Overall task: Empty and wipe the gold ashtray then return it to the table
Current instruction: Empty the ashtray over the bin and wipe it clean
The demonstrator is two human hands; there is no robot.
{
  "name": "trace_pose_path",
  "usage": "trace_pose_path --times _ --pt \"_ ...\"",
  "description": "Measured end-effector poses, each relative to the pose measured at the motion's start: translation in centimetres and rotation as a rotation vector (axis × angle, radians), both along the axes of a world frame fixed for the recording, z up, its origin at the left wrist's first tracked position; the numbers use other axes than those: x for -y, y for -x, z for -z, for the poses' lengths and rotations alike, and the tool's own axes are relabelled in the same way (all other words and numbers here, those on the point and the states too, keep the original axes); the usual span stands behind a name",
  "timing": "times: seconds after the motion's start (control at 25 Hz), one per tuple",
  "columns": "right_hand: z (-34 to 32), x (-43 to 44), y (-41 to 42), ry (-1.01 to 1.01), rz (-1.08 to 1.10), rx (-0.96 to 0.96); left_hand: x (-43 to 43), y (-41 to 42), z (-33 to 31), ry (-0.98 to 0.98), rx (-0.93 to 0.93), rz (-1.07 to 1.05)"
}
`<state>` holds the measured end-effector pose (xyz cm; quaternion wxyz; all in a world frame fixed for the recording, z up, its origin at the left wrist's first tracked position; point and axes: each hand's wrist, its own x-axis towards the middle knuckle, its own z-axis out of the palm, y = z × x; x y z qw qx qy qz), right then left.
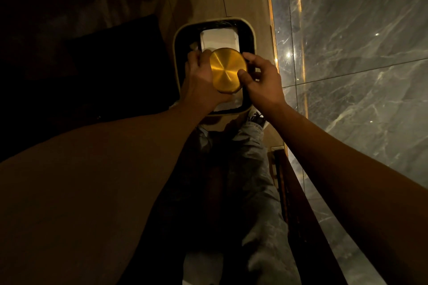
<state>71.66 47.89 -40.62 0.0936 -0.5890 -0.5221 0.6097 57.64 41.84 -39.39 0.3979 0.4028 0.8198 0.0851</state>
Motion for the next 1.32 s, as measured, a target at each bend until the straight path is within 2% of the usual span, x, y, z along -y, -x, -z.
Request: trace_pose_path --times 0.12,0.32,0.4,0.52,0.56,0.68,0.72,0.84,0.96,1.08,1.24,1.32 --pt "-0.5 0.0 -0.4 -0.016 -0.014 -0.016 -0.5 0.1 -0.3 0.002 0.078 -0.003" --pt "-1.2 -0.3 -0.9 -0.103 -0.182 0.043 -0.9 0.3 -0.5 0.065 0.066 0.111" --pt "-1.8 -0.9 -0.8 -0.227 -0.366 0.077 -1.1 0.3 -0.6 0.051 0.067 0.094" --pt "-2.8 -1.7 -0.3 -0.584 -0.610 0.083 -1.6 0.6 -0.6 -0.014 0.071 0.036" --pt "-2.4 -1.8 -0.2 -0.638 -0.695 0.086 -1.8 0.7 -0.6 -0.033 0.075 0.050" --pt "-1.4 -1.6 0.1 -0.604 -1.045 0.118 -2.1 1.1 -0.7 -0.032 0.068 0.132" --pt "-1.3 -1.6 0.3 -0.608 -1.073 0.113 -2.1 1.3 -0.8 -0.013 0.068 0.127" --pt "-1.6 -1.8 0.4 -0.615 -0.936 0.138 -1.9 1.7 -0.6 -0.015 0.098 0.144" --pt "-1.6 -1.7 0.2 -0.555 -1.085 0.118 -1.9 0.9 -1.1 0.001 0.064 0.201" --pt "-1.7 -1.7 0.3 -0.640 -0.967 0.120 -1.7 0.2 -1.2 0.006 0.048 0.165" --pt "-0.8 -0.9 0.1 -0.477 -1.120 0.132 -1.4 0.6 -0.8 0.020 0.073 0.180" --pt "-1.5 -1.5 1.0 -0.476 -1.062 0.121 -1.2 0.7 -0.5 0.035 0.075 0.151"
